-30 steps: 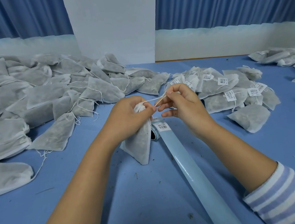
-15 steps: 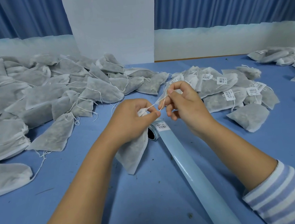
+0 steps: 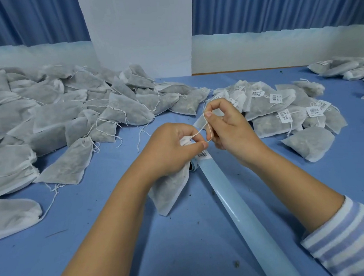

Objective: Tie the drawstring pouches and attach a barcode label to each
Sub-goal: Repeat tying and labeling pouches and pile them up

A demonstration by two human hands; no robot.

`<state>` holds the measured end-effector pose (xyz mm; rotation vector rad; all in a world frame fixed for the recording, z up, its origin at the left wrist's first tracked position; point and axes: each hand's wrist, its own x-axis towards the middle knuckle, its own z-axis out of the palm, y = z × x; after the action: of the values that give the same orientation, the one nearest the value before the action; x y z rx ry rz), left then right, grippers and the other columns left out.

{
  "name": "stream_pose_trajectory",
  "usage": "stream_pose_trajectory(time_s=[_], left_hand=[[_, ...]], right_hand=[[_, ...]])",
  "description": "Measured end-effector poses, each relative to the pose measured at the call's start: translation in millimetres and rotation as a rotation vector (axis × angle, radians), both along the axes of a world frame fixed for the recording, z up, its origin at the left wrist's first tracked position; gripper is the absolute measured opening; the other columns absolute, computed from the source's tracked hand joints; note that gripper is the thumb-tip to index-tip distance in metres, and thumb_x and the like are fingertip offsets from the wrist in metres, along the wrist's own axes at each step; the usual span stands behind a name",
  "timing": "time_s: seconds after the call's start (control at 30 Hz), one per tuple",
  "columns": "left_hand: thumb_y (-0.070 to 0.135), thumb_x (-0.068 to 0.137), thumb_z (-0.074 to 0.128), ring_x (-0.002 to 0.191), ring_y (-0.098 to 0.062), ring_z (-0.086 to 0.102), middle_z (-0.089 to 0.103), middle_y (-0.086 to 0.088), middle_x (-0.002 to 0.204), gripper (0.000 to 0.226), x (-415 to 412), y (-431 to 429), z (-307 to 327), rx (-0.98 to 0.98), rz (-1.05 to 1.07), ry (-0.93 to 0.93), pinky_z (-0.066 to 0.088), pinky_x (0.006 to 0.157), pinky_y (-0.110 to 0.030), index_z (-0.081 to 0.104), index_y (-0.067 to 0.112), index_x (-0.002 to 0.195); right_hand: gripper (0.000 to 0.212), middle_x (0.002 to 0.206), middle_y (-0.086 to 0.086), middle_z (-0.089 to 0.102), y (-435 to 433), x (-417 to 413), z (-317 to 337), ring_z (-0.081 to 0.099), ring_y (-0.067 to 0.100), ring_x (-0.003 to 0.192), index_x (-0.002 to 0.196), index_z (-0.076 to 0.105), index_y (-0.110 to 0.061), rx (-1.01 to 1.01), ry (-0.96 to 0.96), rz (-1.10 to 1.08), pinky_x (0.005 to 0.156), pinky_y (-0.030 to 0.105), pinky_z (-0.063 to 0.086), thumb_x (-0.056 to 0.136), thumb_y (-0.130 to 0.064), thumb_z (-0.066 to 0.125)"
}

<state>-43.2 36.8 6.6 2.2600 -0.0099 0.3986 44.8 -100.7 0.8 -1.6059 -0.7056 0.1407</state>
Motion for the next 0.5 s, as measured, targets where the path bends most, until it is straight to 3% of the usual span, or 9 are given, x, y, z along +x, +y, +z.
stream_pose_trajectory(time_s=[0.2, 0.27, 0.33, 0.4, 0.5], left_hand=[[0.034, 0.086, 0.073, 0.048, -0.002, 0.041, 0.045, 0.018, 0.044, 0.016, 3.4, 2.3, -7.3, 0.021, 0.057, -0.020, 0.030, 0.048, -0.012, 0.068, 0.032, 0.071], [0.049, 0.085, 0.070, 0.058, 0.005, 0.050, 0.055, 0.024, 0.057, 0.017, 4.2, 6.8, -8.6, -0.022, 0.087, 0.021, 0.033, 0.053, -0.008, 0.069, 0.033, 0.079], [0.061, 0.085, 0.059, 0.072, 0.013, 0.055, 0.063, 0.023, 0.083, 0.027, 6.6, 12.7, -6.6, -0.198, 0.119, 0.147, 0.035, 0.062, -0.009, 0.070, 0.036, 0.088], [0.051, 0.084, 0.050, 0.076, 0.013, 0.053, 0.061, 0.021, 0.093, 0.024, 7.9, 17.6, -2.2, -0.397, 0.158, 0.265, 0.036, 0.073, -0.020, 0.071, 0.041, 0.089], [0.032, 0.085, 0.047, 0.066, 0.015, 0.055, 0.066, 0.026, 0.079, 0.028, 6.9, 26.6, -2.7, -0.403, 0.222, 0.236, 0.037, 0.069, -0.022, 0.073, 0.037, 0.091]], right_hand=[[0.013, 0.054, -0.004, 0.058, -1.5, 0.4, 1.8, 0.042, 0.011, 0.040, 0.092, 0.047, -0.020, 0.076, 0.003, -0.012, 0.042, 0.020, 0.036, 0.103, -0.015, 0.044], [0.012, 0.062, -0.003, 0.063, -3.0, 1.5, 4.2, 0.048, 0.012, 0.046, 0.092, 0.048, -0.020, 0.120, 0.017, -0.026, 0.045, 0.022, 0.041, 0.103, -0.015, 0.045], [0.011, 0.071, -0.001, 0.065, -3.4, 2.0, 4.7, 0.053, 0.012, 0.054, 0.092, 0.050, -0.020, 0.148, 0.032, -0.039, 0.048, 0.023, 0.044, 0.102, -0.015, 0.047], [0.012, 0.077, 0.000, 0.065, -2.7, 1.9, 4.2, 0.056, 0.010, 0.059, 0.092, 0.051, -0.020, 0.157, 0.023, -0.056, 0.050, 0.022, 0.046, 0.102, -0.014, 0.048], [0.015, 0.083, -0.003, 0.063, -1.4, -0.1, 3.9, 0.058, 0.008, 0.065, 0.091, 0.054, -0.020, 0.149, -0.038, -0.047, 0.054, 0.022, 0.048, 0.101, -0.010, 0.050]])
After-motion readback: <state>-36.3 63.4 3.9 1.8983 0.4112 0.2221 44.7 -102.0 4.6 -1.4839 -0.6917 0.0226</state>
